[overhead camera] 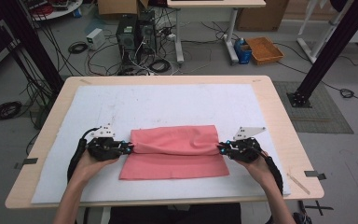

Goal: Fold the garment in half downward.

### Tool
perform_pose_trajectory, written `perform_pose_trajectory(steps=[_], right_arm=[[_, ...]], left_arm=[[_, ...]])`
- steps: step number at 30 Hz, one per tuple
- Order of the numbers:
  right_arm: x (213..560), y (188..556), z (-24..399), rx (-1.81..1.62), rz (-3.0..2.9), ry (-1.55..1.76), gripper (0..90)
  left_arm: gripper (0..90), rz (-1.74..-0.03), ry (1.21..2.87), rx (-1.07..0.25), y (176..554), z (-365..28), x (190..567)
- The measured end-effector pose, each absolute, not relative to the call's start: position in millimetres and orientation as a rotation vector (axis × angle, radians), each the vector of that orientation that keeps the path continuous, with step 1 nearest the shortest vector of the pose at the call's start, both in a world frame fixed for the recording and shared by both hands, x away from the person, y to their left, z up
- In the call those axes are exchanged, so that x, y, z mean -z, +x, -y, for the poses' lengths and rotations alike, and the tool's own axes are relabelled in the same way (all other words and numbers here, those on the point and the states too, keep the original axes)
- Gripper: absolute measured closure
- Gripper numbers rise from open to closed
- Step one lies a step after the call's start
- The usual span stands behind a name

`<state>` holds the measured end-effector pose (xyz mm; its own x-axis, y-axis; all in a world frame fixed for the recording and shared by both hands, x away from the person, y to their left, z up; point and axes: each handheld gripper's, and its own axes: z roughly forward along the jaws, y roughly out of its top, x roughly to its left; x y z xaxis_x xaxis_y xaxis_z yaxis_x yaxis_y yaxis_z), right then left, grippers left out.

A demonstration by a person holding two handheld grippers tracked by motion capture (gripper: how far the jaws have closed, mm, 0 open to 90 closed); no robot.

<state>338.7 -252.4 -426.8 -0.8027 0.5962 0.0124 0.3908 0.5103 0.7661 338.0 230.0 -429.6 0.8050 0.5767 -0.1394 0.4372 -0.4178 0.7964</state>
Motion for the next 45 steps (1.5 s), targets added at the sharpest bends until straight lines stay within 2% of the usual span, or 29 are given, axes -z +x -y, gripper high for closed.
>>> perform_pose_trajectory(steps=[14, 37, 39, 41, 45], right_arm=[[433.3, 310.5, 252.1, -1.148, -2.521, 0.805, 80.6], [443.5, 288.1, 262.8, -1.175, -2.589, 0.786, 80.4], [444.3, 287.4, 264.1, -1.181, -2.590, 0.788, 78.7], [442.8, 285.9, 265.8, -1.195, -2.577, 0.795, 71.1], [434.0, 281.4, 270.4, -1.253, -2.537, 0.808, 65.1]], left_arm=[[79.7, -0.702, 2.101, -0.161, 315.1, -235.2, 437.6], [79.0, -0.657, 2.164, -0.113, 295.2, -238.0, 444.6], [78.9, -0.660, 2.162, -0.109, 293.7, -239.8, 444.8], [77.7, -0.657, 2.153, -0.109, 291.6, -242.6, 442.4], [68.1, -0.656, 2.105, -0.098, 286.5, -249.4, 432.7]])
